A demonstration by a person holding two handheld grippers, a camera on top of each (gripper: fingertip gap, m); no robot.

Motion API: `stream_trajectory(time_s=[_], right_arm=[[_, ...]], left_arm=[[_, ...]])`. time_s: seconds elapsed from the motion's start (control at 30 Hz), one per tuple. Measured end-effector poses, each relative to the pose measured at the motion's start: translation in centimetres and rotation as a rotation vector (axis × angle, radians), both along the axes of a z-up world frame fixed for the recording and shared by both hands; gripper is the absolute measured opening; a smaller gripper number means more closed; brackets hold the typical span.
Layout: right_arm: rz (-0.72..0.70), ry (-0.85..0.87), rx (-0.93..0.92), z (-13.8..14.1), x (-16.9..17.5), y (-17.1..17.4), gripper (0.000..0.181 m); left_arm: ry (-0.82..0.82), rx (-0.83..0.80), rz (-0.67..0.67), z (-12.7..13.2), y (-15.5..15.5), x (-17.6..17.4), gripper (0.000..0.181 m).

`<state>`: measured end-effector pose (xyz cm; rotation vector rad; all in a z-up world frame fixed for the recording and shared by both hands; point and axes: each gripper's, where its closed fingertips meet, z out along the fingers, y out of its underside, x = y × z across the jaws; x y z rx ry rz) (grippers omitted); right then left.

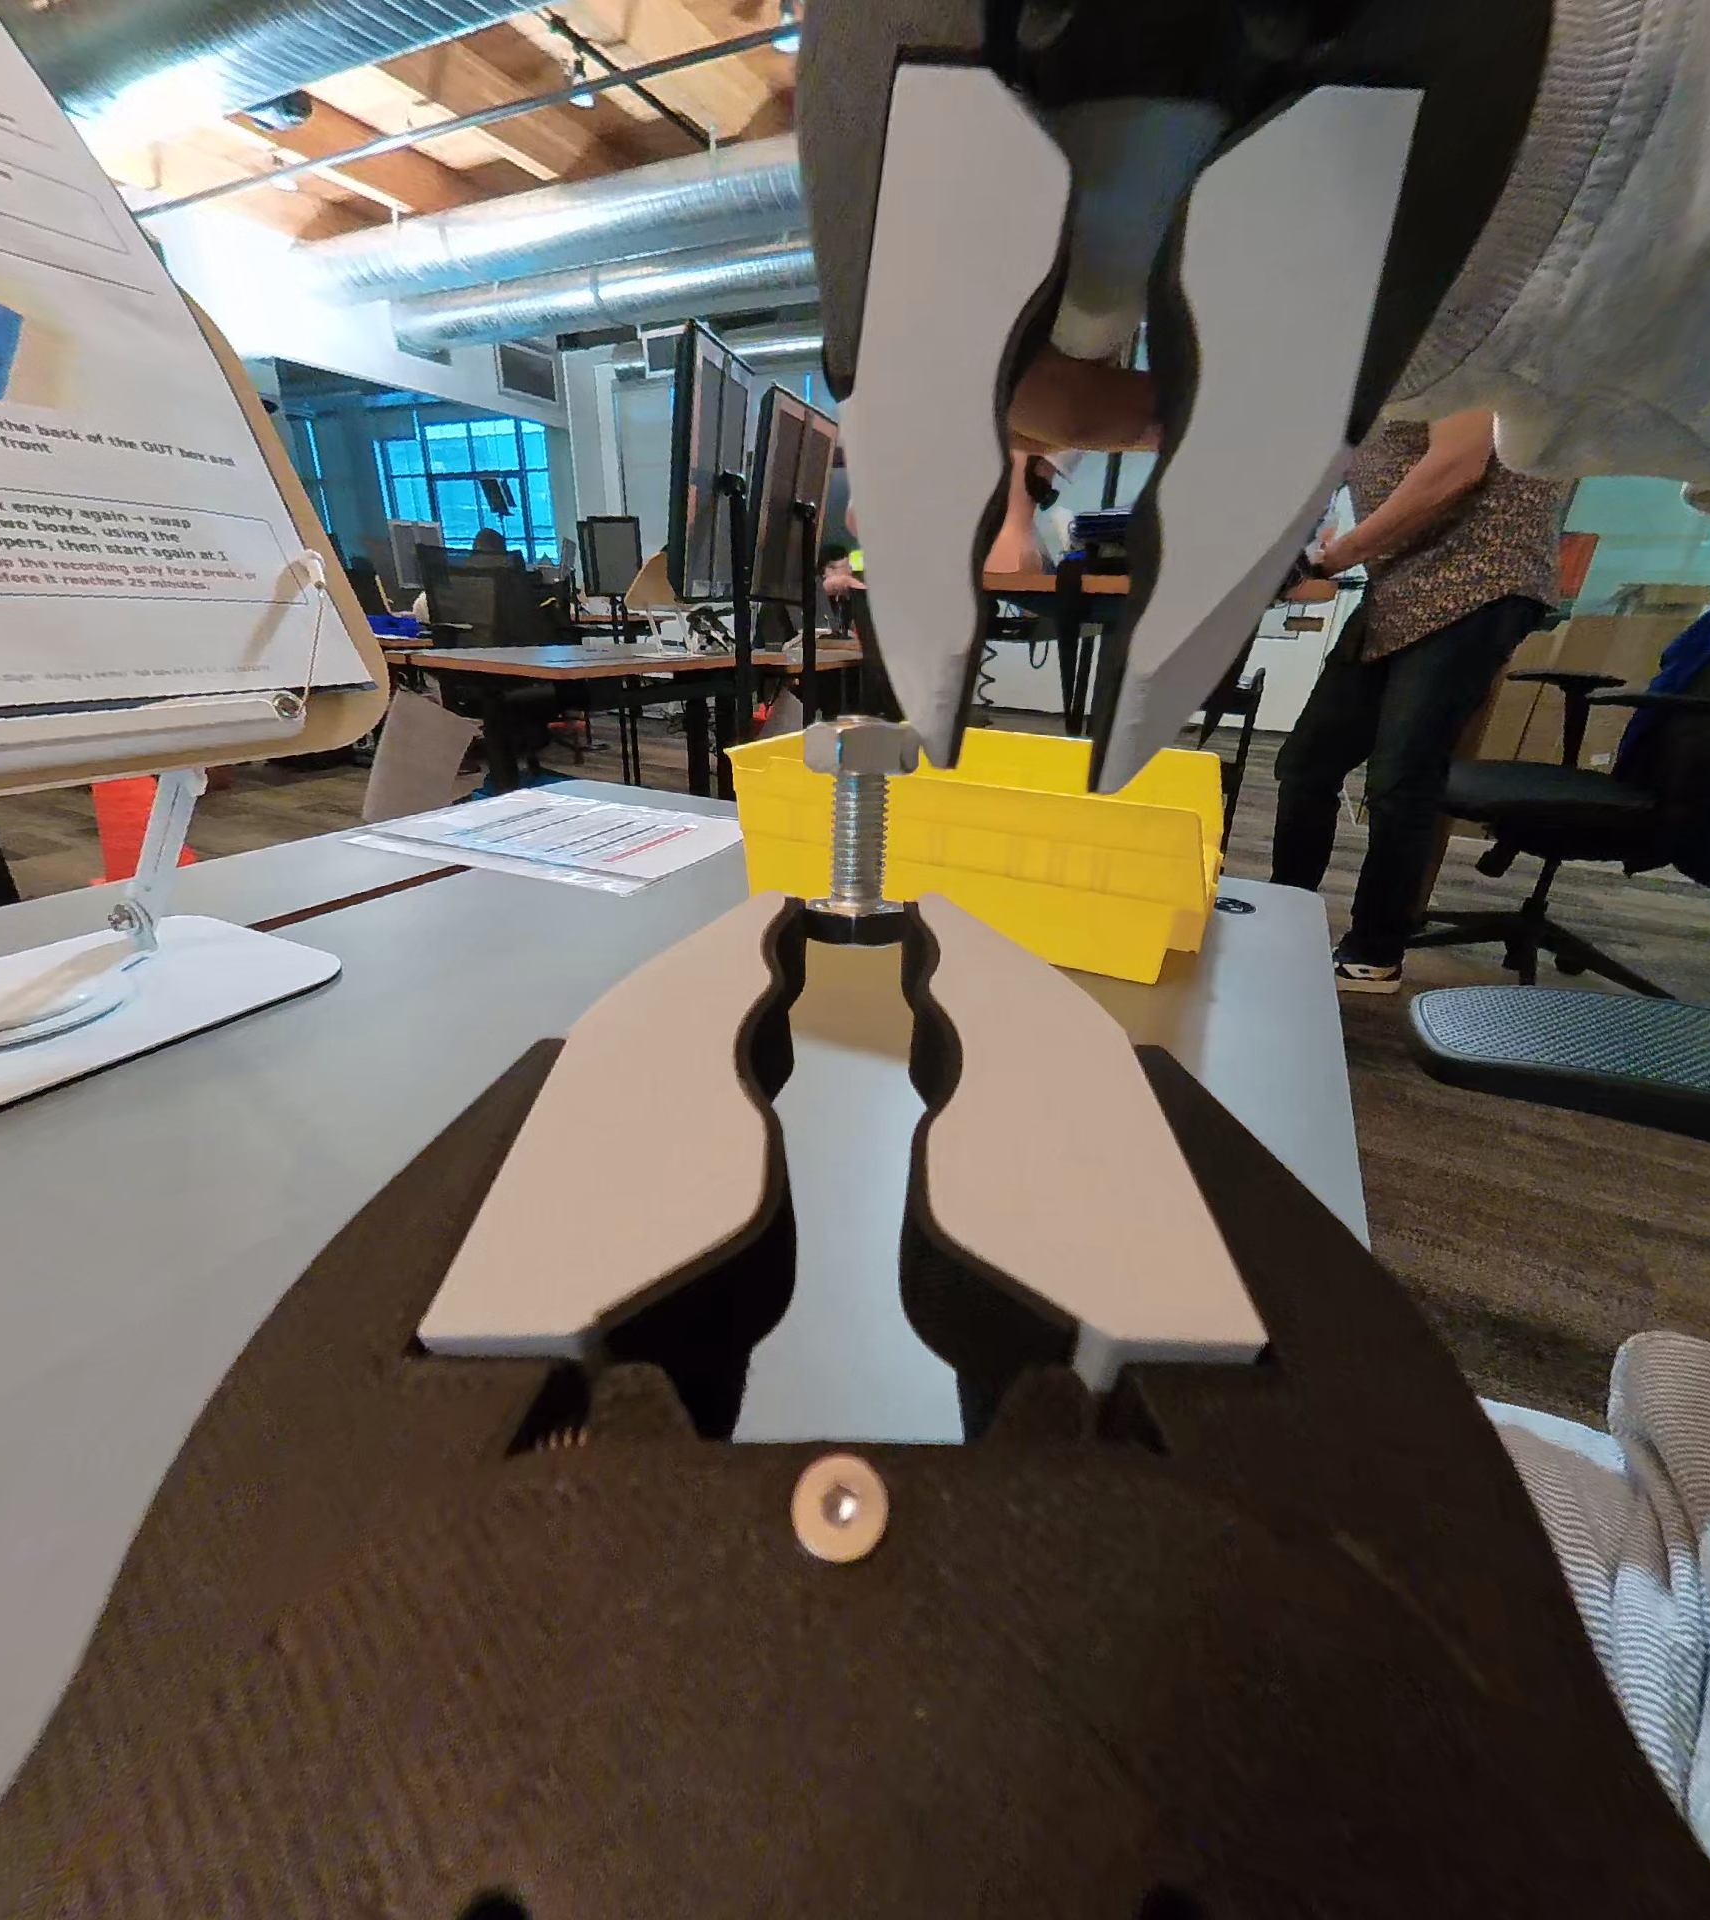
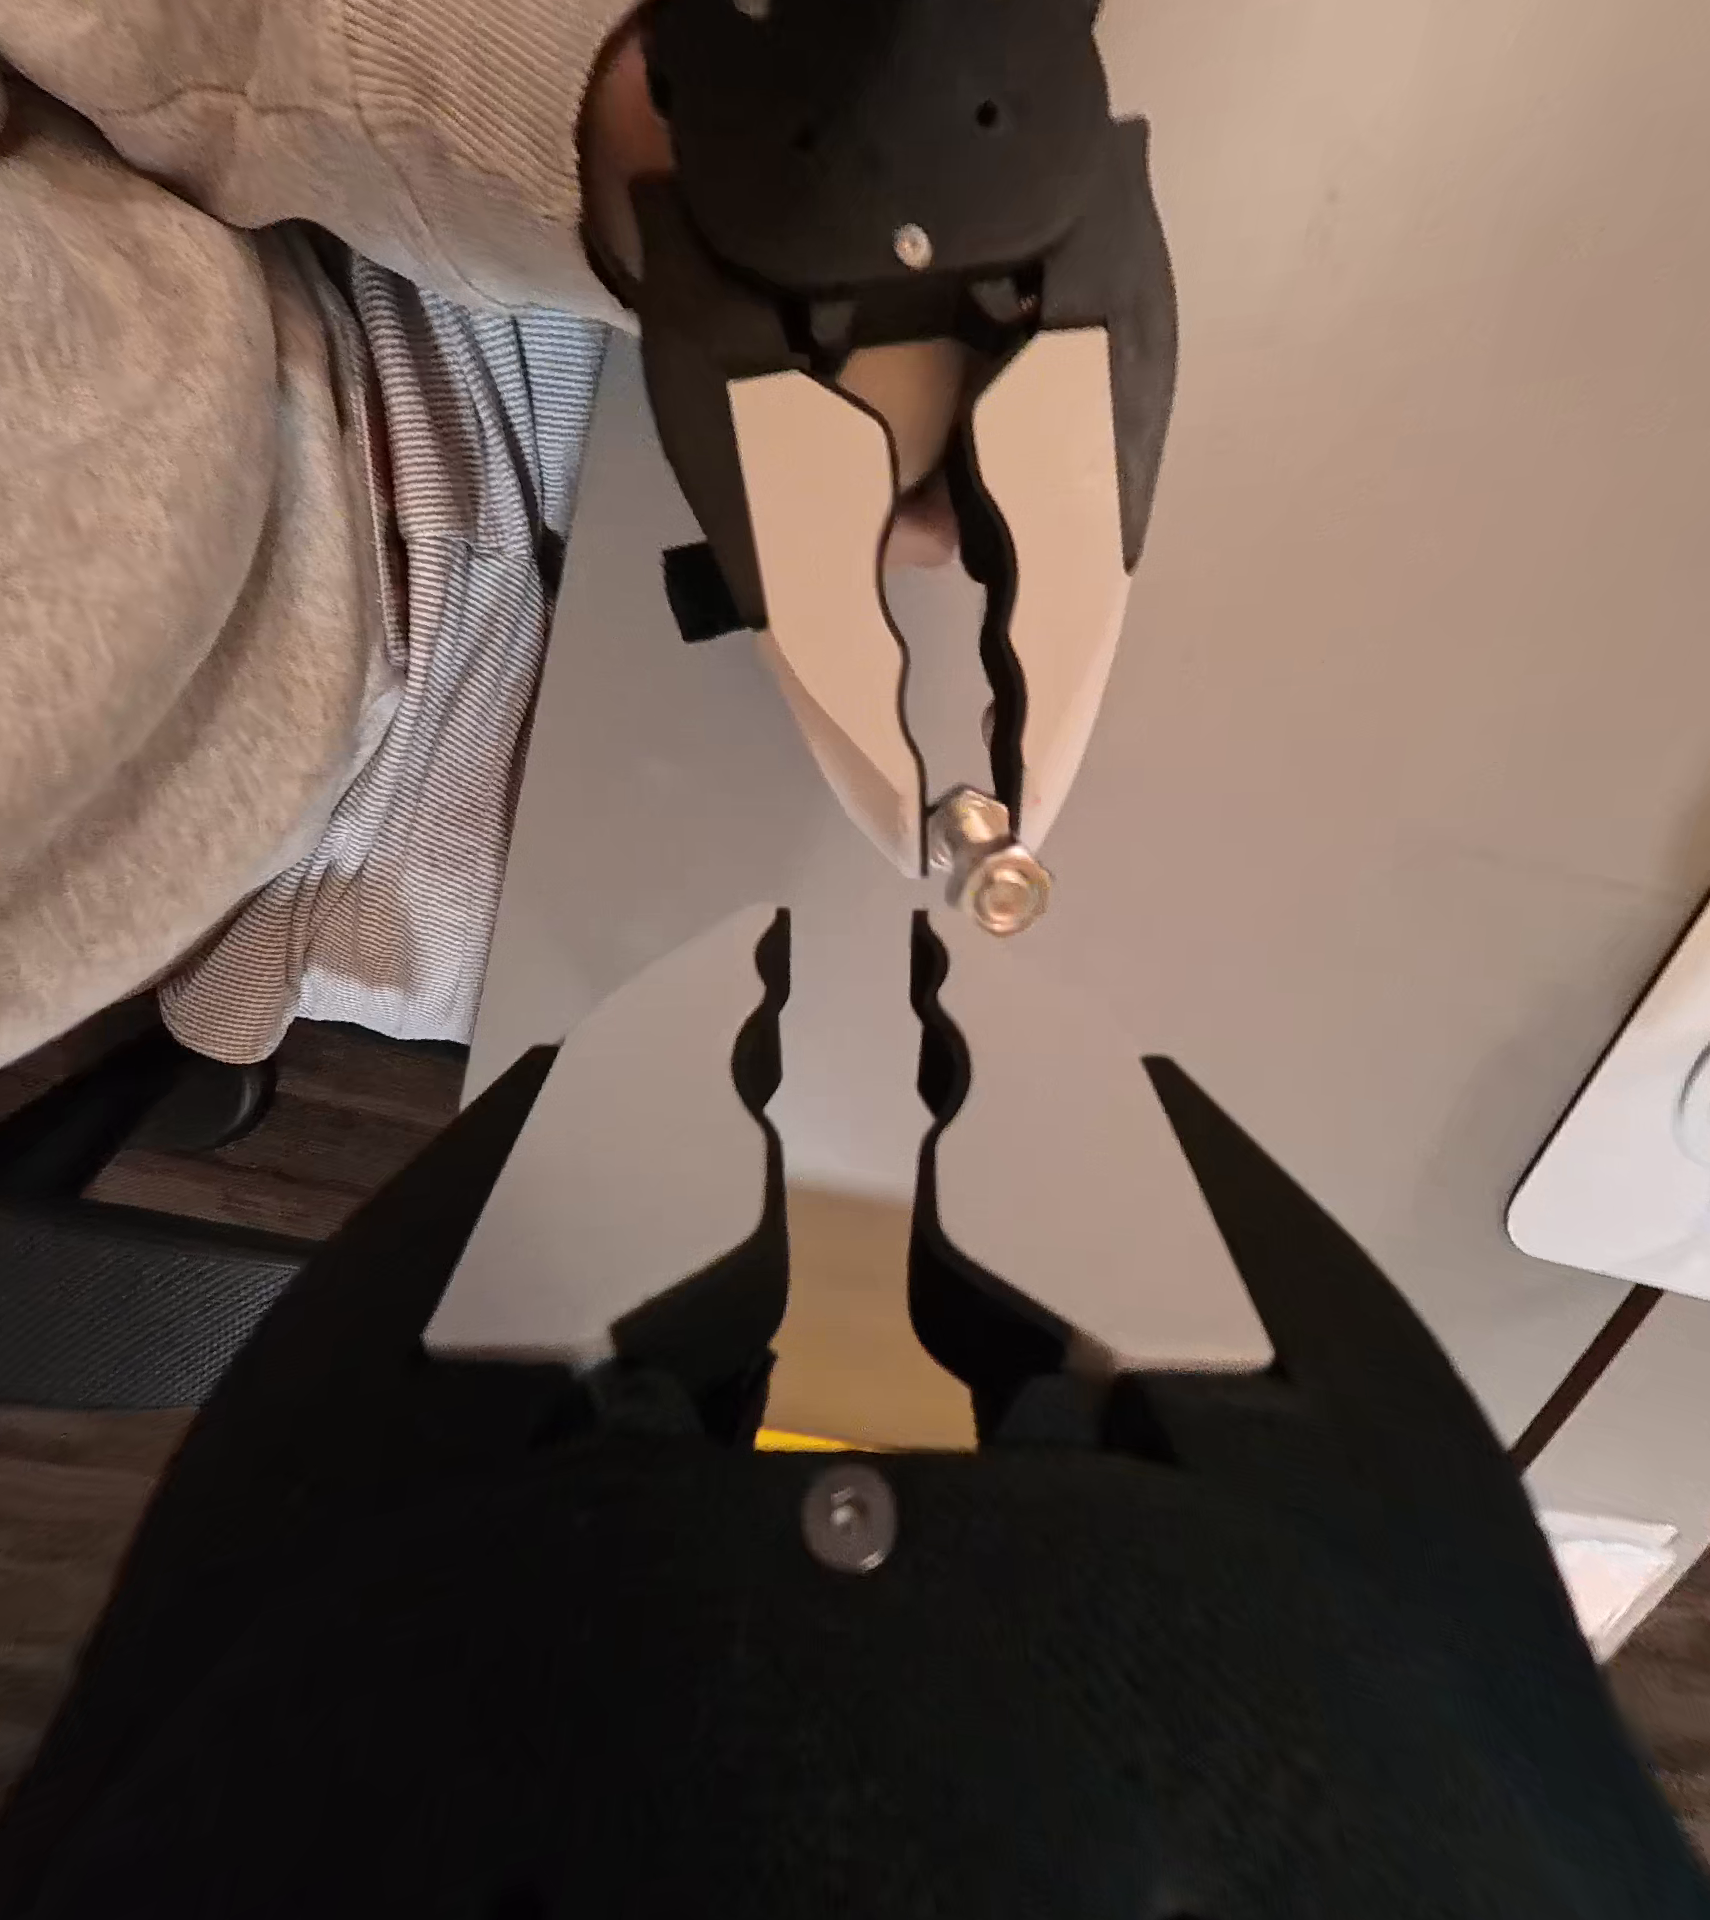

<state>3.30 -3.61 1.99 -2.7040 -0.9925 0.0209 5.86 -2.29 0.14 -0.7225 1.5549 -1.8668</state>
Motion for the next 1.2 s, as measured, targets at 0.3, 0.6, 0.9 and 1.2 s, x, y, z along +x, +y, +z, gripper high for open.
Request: stream_trajectory(time_s=[0.3, 0.6, 0.9, 1.2], right_arm=[[-0.037, -0.032, 0.023, 0.0, 1.4, 1.1, 0.03], [-0.002, 0.055, -0.004, 0.0, -0.5, 0.6, 0.018], [-0.056, -0.027, -0.022, -0.5, 1.8, 0.6, 0.026], [-0.008, 0.01, 0.042, 0.3, -0.1, 1.4, 0.025]], left_arm=[[-0.013, 0.012, -0.004, 0.0, -0.3, -0.1, 0.018], [-0.003, 0.031, 0.004, -0.3, -0.3, 0.0, 0.018], [-0.014, 0.001, -0.003, 0.2, -0.1, -0.2, 0.018], [-0.003, 0.037, 0.008, -0.3, -0.3, 0.1, 0.018]])
